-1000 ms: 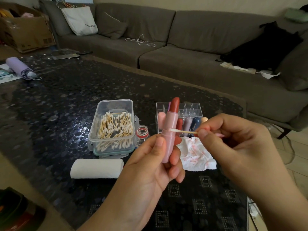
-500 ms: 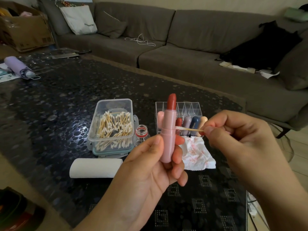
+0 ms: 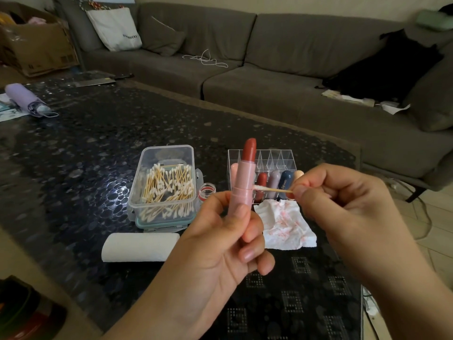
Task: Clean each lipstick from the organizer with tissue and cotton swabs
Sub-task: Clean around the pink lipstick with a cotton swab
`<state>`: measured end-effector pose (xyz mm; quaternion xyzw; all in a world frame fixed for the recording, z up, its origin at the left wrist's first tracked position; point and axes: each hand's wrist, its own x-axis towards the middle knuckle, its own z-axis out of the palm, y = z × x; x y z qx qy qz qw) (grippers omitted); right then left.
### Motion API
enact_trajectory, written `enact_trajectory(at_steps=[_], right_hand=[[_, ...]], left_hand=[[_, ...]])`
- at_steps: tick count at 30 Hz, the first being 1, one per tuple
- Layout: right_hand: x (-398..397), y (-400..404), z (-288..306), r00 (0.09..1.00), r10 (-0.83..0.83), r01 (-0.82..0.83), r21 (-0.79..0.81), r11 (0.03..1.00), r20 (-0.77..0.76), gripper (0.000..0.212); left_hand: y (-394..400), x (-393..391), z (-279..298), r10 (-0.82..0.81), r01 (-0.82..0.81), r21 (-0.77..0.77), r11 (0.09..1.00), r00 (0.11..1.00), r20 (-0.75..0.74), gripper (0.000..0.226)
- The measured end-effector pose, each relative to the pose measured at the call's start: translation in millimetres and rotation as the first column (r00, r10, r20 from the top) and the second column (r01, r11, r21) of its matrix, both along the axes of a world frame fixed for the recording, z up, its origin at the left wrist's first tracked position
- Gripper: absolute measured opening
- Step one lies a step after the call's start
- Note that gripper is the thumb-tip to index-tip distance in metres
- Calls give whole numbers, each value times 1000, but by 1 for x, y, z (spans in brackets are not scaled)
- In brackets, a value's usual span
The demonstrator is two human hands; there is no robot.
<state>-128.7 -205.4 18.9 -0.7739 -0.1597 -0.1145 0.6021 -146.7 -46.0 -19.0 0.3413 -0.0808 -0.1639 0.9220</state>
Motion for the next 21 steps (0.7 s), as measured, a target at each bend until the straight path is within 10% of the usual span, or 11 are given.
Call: enact_trajectory(at_steps=[21], right_hand=[[-1, 1, 0, 999, 34, -33, 33, 999, -17, 13]], left_hand=[[-1, -1, 1, 30, -30, 5, 1000, 999, -39, 23]])
